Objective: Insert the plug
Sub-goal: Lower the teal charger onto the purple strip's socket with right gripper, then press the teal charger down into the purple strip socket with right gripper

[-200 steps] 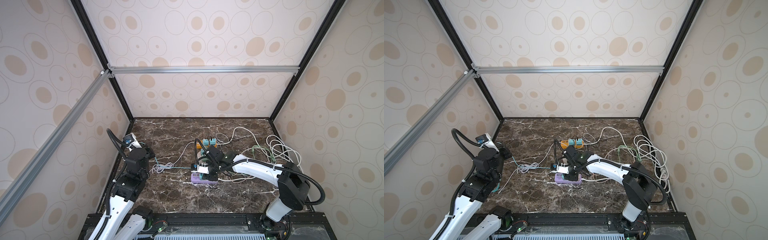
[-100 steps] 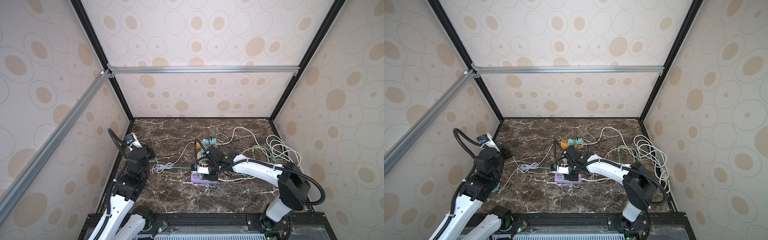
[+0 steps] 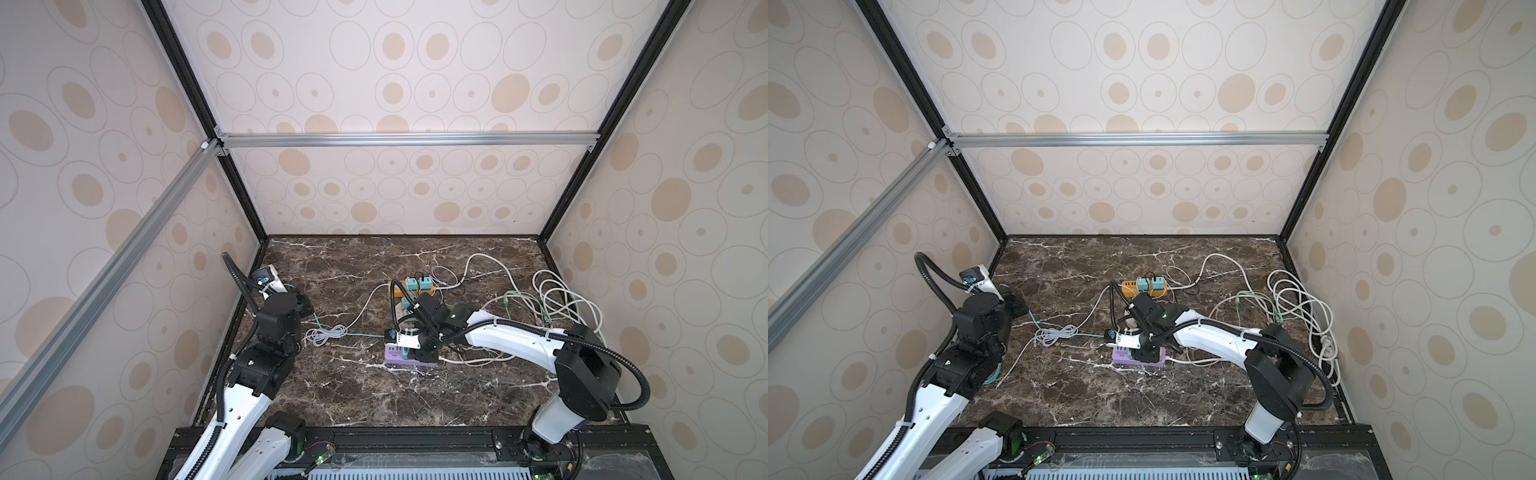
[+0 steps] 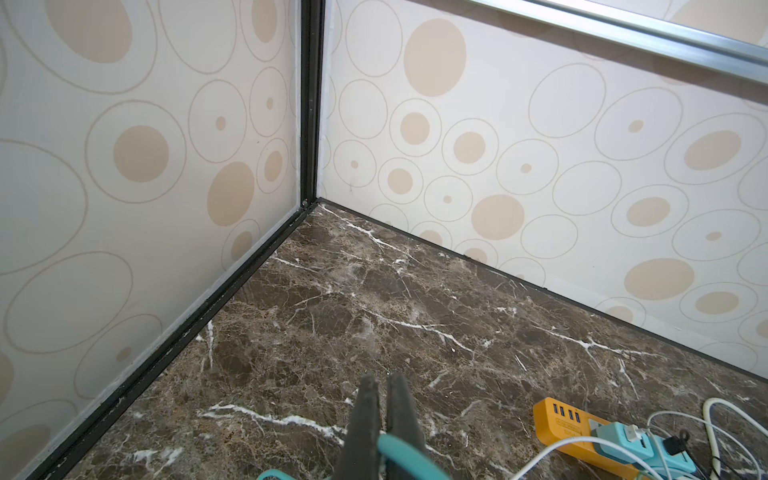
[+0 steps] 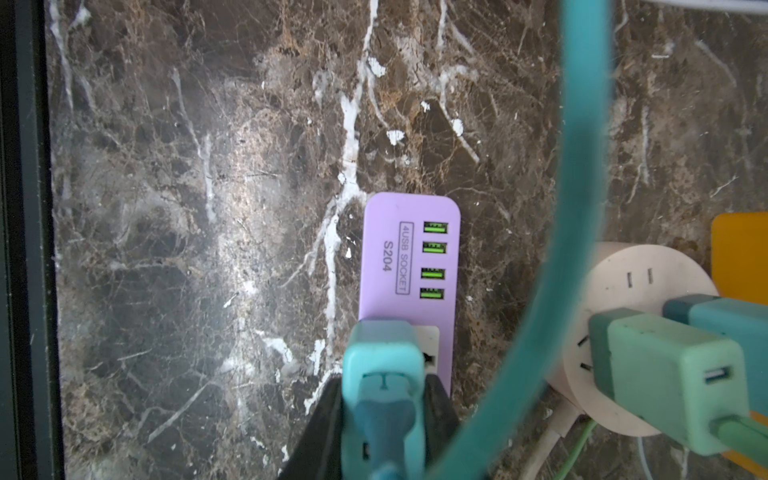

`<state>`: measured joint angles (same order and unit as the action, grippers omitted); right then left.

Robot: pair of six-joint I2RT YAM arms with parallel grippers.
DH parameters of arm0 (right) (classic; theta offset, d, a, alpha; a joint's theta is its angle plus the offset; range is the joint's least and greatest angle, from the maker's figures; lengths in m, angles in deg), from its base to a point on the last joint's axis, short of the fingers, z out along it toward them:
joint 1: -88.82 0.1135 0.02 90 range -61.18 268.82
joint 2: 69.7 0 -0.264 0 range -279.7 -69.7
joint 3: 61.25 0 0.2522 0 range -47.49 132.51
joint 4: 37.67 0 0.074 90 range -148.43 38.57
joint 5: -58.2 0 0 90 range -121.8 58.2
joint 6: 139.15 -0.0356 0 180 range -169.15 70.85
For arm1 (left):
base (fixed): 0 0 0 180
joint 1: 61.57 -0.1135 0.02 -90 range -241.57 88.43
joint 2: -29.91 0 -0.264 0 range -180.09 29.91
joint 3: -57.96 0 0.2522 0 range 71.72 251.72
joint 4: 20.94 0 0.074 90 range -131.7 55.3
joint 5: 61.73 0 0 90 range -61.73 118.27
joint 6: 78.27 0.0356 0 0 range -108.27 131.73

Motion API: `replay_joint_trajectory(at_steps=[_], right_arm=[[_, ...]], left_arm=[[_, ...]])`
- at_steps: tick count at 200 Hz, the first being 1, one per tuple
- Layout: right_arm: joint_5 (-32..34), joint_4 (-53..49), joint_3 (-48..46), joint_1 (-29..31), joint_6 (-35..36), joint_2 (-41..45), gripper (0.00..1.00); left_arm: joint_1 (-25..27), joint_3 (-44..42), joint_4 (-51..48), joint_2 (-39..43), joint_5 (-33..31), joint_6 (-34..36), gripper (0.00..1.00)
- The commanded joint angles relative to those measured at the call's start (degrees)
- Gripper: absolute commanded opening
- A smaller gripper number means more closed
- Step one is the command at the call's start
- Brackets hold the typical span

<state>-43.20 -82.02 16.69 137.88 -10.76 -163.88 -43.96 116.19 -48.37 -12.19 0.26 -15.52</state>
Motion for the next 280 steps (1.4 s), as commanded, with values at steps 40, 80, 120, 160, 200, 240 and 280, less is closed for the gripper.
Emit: replay_joint_trajectory(at_steps=[40,80,120,160,200,240,280], right_arm=[[-2.8,-3.4,-1.1,-1.7,2.7,0.1,0.12],[-0.1,-9.0,1.6,-1.9,5.7,-1.7,0.21],[1.2,-12.1,3.6,-1.9,8.4,-3.2,0.25],[1.4,-15.8,6.3,-1.9,9.2,-4.8,0.28],[1.1,-17.5,7.6,-1.9,10.0,-5.9,0.28],[1.4,-19.4,8.2,-1.8,10.8,-7.1,0.26],[3.3,-19.9,8.0,-1.8,11.2,-7.8,0.26]], left_arm=[[-0.4,1.5,0.5,-0.5,-0.3,0.4,0.0],[-0.4,0.9,1.0,0.1,0.4,0.0,0.0],[-0.5,0.8,0.5,0.1,0.5,0.0,0.0],[-0.4,0.8,0.5,0.0,0.7,0.1,0.0],[-0.4,1.0,0.2,-0.1,0.9,0.2,0.0],[-0.4,1.1,0.0,-0.3,1.0,0.3,0.0],[-0.4,0.8,-0.1,-0.3,0.9,0.4,0.0]])
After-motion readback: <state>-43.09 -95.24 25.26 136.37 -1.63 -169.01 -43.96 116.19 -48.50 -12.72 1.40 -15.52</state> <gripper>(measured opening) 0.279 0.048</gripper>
